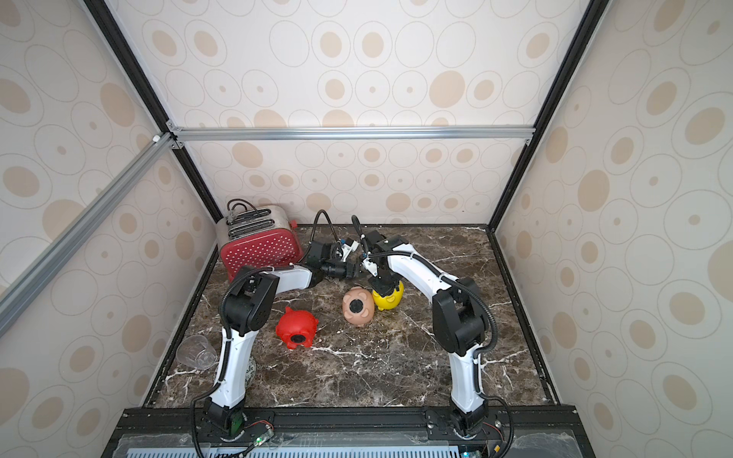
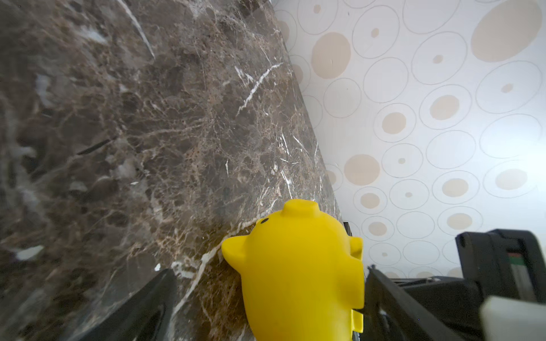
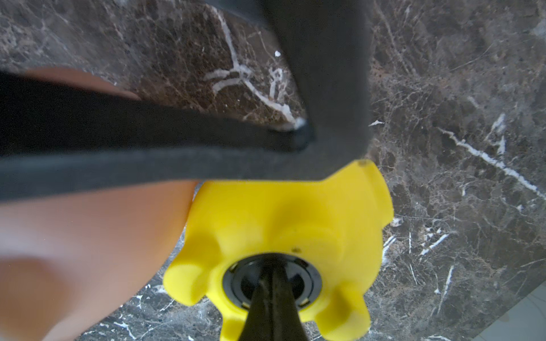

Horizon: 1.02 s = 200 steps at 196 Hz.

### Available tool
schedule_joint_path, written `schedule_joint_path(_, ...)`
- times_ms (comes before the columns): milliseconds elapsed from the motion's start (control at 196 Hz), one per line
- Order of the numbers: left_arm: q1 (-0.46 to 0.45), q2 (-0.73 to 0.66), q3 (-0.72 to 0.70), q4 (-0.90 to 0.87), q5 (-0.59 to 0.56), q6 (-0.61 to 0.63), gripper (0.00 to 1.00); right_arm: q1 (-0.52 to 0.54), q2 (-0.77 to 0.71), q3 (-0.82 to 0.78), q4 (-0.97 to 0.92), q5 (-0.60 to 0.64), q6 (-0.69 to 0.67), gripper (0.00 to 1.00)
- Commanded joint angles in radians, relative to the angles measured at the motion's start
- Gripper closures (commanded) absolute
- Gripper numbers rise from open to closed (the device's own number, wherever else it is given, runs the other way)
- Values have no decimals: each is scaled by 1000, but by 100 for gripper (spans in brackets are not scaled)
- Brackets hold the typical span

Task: Close piggy banks
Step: Hold the piggy bank at the center of the board.

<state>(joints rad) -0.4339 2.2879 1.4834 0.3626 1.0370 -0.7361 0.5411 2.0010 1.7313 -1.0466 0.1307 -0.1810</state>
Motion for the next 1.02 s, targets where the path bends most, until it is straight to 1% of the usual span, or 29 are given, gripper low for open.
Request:
schedule_joint_path(0, -5, 36, 34, 82, 77, -51, 1, -6, 13, -23, -34, -13, -6, 100)
schedule_joint_path(153, -7, 54, 48, 95, 104, -62, 1, -6, 15, -22, -35, -12, -8, 100)
schedule_joint_path(443, -17, 63, 49, 183, 141, -122, 1, -7, 28, -18, -44, -13, -8, 100)
schedule_joint_path(703, -41, 83, 84, 156, 178, -111, 1, -6, 27, -18, -47, -14, -9, 100)
schedule_joint_path(826, -48, 89, 100, 109, 176, -81, 1, -6, 27, -18, -46, -17, -7, 100)
schedule_joint_path(851, -50, 91, 105, 95, 205, -70, 0, -6, 29, -18, -46, -17, -6, 100)
schedule_joint_path(1014, -60, 104, 127, 46, 223, -41, 1, -6, 31, -16, -46, -16, -8, 100)
